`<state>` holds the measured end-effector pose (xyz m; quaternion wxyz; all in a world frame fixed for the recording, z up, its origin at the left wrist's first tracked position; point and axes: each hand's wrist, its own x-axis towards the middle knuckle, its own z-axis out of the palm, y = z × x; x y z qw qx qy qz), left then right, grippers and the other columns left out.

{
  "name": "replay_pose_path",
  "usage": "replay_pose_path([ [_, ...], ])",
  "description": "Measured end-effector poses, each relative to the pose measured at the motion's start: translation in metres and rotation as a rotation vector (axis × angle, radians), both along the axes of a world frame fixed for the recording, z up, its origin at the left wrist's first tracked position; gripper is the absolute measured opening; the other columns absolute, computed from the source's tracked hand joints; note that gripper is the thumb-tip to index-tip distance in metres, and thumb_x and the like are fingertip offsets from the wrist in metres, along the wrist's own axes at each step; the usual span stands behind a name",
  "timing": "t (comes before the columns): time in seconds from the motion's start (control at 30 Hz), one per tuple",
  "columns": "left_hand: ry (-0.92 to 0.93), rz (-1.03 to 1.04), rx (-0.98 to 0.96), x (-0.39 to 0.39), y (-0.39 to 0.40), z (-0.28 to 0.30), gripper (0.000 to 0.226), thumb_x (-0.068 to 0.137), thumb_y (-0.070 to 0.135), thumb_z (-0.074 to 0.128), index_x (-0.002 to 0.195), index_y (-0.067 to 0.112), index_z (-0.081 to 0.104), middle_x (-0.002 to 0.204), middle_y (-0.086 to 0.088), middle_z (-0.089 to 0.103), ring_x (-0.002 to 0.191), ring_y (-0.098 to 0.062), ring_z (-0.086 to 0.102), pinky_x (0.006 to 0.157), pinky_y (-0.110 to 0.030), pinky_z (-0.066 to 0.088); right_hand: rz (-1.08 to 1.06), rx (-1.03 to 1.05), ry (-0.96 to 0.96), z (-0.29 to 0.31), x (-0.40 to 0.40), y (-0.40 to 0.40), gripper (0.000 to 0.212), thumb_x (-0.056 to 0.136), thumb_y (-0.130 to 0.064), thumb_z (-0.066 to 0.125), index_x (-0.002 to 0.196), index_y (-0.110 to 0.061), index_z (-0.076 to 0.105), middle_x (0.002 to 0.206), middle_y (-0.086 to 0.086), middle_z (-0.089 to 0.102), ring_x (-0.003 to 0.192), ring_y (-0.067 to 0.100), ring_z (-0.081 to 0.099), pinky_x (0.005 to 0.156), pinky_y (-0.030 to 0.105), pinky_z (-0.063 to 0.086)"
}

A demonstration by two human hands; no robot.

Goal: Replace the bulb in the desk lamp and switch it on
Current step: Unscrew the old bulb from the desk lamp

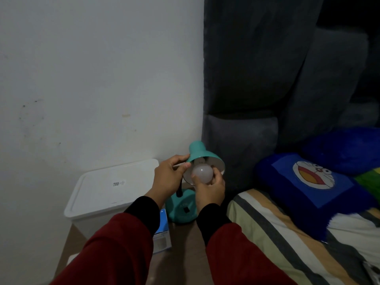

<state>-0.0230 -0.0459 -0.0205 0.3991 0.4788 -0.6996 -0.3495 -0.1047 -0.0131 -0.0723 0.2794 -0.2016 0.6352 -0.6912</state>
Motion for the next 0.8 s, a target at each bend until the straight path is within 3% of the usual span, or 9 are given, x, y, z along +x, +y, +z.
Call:
replay_pose_path([
  [0.1, -0.002, 0.005, -0.006, 0.0, 0.0, 0.001, 0.027, 0.09, 0.018, 0.061, 0.116, 0.021, 0.067, 0.115, 0.002, 0.069, 0.092, -0.003, 0.057, 0.066, 0.011, 0.037, 0.006, -0.037, 0.082, 0.001, 0.001, 0.0, 0.065, 0.07, -0.01, 0.073, 0.127, -0.03, 0.05, 0.129, 0.006, 0.054, 0.116, 0.025, 0.056, 0.097, 0.046, 0.05],
  [0.17, 0.002, 0.007, -0.003, -0.001, 0.0, 0.001, 0.027, 0.09, 0.018, 0.061, 0.115, 0.021, 0.067, 0.116, 0.001, 0.069, 0.093, -0.003, 0.058, 0.07, 0.002, 0.039, -0.002, -0.053, 0.073, 0.003, 0.002, 0.001, 0.061, 0.071, -0.008, 0.07, 0.123, -0.033, 0.051, 0.125, 0.006, 0.056, 0.114, 0.025, 0.057, 0.097, 0.046, 0.051],
  [0.3, -0.009, 0.001, -0.001, 0.0, 0.002, 0.002, 0.027, 0.09, 0.02, 0.06, 0.116, 0.022, 0.066, 0.116, 0.003, 0.069, 0.094, -0.003, 0.057, 0.07, 0.001, 0.039, 0.012, -0.081, 0.033, 0.002, -0.001, 0.006, 0.044, 0.073, -0.024, 0.076, 0.111, -0.032, 0.055, 0.121, 0.002, 0.053, 0.109, 0.02, 0.056, 0.093, 0.038, 0.052],
  [0.37, 0.0, -0.002, 0.004, 0.0, 0.003, 0.002, 0.027, 0.09, 0.019, 0.06, 0.117, 0.021, 0.066, 0.117, 0.002, 0.069, 0.096, -0.004, 0.059, 0.079, -0.008, 0.041, 0.003, -0.094, 0.066, 0.002, -0.003, 0.008, 0.035, 0.077, -0.023, 0.073, 0.106, -0.032, 0.054, 0.121, 0.005, 0.056, 0.109, 0.023, 0.057, 0.09, 0.036, 0.052],
  [0.53, -0.024, 0.028, 0.009, 0.0, 0.01, 0.004, 0.034, 0.091, 0.024, 0.059, 0.125, 0.024, 0.06, 0.122, 0.0, 0.066, 0.1, -0.006, 0.059, 0.086, -0.014, 0.036, 0.035, -0.041, 0.077, 0.005, -0.004, 0.019, 0.065, 0.079, -0.021, 0.071, 0.137, -0.023, 0.041, 0.141, 0.005, 0.045, 0.127, 0.023, 0.047, 0.107, 0.039, 0.043],
  [0.67, -0.025, 0.045, 0.054, 0.004, 0.019, 0.002, 0.053, 0.09, 0.029, 0.061, 0.139, 0.028, 0.042, 0.128, -0.004, 0.062, 0.116, -0.017, 0.059, 0.087, -0.016, 0.036, 0.076, -0.039, 0.166, 0.01, -0.009, 0.037, 0.059, 0.079, -0.02, 0.071, 0.133, -0.021, 0.047, 0.138, 0.007, 0.048, 0.122, 0.022, 0.051, 0.103, 0.035, 0.045],
  [0.8, -0.148, 0.051, 0.029, 0.013, 0.034, -0.004, 0.044, 0.088, 0.025, 0.063, 0.13, 0.016, 0.054, 0.125, -0.009, 0.064, 0.117, -0.02, 0.059, 0.093, -0.022, 0.041, 0.142, -0.012, 0.242, 0.011, -0.013, 0.059, 0.055, 0.074, -0.017, 0.075, 0.125, -0.02, 0.053, 0.129, 0.009, 0.05, 0.107, 0.018, 0.053, 0.093, 0.032, 0.048],
])
